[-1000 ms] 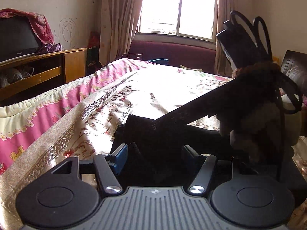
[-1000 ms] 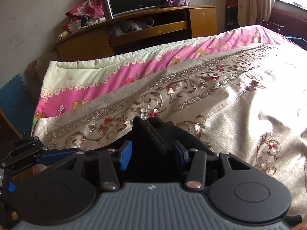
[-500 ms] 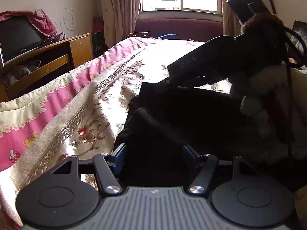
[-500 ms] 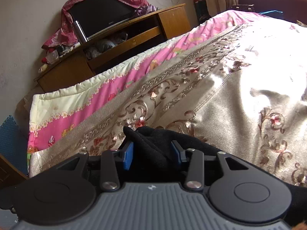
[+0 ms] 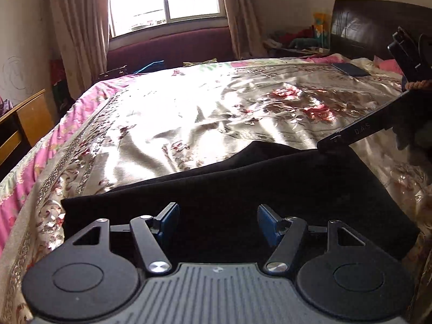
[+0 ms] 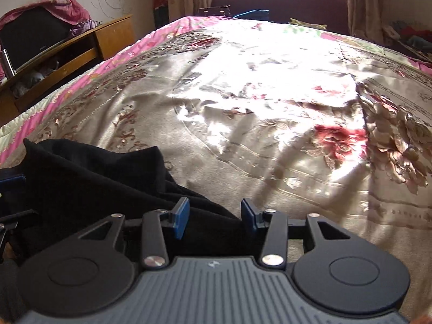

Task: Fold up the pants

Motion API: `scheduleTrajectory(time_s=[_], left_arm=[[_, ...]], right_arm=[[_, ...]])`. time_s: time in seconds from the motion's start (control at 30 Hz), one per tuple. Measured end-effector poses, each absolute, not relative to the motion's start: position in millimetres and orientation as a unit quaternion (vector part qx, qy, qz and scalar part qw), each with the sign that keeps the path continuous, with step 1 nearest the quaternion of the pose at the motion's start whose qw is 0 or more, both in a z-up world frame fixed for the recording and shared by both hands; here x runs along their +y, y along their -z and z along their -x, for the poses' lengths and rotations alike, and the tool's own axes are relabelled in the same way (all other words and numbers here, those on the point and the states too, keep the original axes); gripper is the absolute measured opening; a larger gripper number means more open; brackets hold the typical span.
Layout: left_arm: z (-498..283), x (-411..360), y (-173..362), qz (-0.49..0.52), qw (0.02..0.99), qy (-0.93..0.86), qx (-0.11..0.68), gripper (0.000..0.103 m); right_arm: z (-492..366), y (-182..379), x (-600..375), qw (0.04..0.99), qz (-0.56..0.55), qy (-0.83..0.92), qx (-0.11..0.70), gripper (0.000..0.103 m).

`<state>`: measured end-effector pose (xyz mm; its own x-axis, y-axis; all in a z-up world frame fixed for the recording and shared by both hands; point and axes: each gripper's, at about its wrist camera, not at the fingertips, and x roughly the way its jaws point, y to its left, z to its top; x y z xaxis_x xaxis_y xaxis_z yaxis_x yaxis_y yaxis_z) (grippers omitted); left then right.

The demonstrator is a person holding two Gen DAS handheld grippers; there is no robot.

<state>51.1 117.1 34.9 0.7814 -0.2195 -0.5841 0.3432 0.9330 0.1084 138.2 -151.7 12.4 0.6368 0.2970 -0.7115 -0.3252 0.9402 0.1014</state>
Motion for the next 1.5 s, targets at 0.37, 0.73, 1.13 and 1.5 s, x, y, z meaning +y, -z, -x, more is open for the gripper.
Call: scheduleTrajectory(time_s=[0.37,0.73,1.13,1.5], left_arm=[[-60.4,42.3,-13.2,-0.139,0.91,0.22,0.324,0.077],[-73.6,48.4,-5.7,-0.105,0.911,0.208,0.339,0.079],[-71.1,43.5,-3.4,-0.122,0.91,0.189,0.347,0.081],[-63.2,42.6,-10.5,-0.123,0.91,0.189,0.348,0.081]], right_arm=[[-172.1,-19.0,-131.1,0.783,-0.102,-0.435,0.433,0.029],[-214.3,-4.2,-182.8,0.83,-0.076,-0.291,0.47,0.009],[-195.4,12.3,-213.8,0.826,-0.163,-0.242,0.483,0.015],[-110.6,57.5,-261.7,0.746,-0.363,-0.262,0.493,0.033]])
